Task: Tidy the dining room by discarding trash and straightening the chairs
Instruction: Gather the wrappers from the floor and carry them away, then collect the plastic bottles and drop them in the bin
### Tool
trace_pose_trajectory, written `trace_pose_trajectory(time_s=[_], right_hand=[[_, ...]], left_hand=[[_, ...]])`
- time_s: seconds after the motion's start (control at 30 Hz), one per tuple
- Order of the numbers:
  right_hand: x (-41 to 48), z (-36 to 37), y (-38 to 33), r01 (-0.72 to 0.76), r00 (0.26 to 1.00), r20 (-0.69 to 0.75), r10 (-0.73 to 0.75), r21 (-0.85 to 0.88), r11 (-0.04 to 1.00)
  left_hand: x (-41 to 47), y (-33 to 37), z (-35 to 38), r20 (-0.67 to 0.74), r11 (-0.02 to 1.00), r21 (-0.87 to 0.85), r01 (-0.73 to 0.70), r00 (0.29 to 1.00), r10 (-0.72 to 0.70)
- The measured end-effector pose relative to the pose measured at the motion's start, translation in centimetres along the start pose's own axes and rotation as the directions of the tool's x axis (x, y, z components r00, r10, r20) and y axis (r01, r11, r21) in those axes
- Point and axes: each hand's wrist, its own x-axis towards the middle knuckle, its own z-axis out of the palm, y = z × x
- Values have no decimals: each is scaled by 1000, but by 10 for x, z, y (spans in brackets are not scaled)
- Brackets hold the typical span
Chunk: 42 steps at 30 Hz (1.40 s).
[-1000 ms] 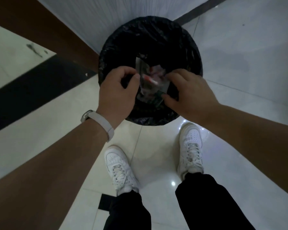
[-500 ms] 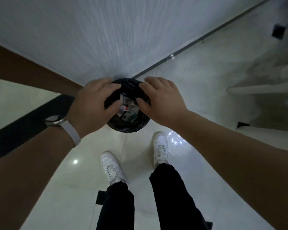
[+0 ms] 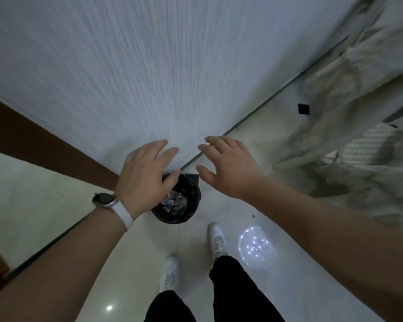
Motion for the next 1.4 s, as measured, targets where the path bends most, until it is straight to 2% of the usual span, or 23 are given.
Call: trace_pose_trajectory(time_s=[0.17, 0.33, 0.47, 0.7, 0.8, 0.93, 1.07, 1.23, 1.4], right_hand=[[-40, -73, -37, -78, 997, -14, 77, -81, 994], [-97, -127, -68, -213, 977, -22, 212, -179, 961], [-140, -167, -74, -320, 947, -42, 319, -231, 919], [-244, -221, -62, -523, 850, -206, 484, -226, 822], [-306, -237, -54, -606, 787, -298, 540, -209, 768], [-413, -260, -43, -697, 698, -422, 579, -215, 684], [-536, -284, -37, -810, 568, -489, 662, -188, 556], [-683, -303, -39, -910, 404, -509, 760, -142, 389], [-778, -310, -46, -952, 298, -521, 800, -104, 287]], left_hand=[[-1, 29, -59, -52, 985, 7, -172, 984, 172], [-9, 60, -108, -108, 931, 10, -366, 925, 365], [-13, 101, -130, -130, 865, -11, -501, 859, 496], [-31, 210, -135, -113, 712, -8, -702, 709, 697], [-47, 270, -128, -128, 613, -17, -790, 610, 782], [-81, 371, -109, -81, 454, -9, -891, 453, 888], [-127, 478, -87, -89, 313, -55, -948, 317, 944], [-198, 611, -60, -82, 167, -106, -980, 176, 981], [-259, 695, -35, -108, 32, -152, -988, 49, 993]])
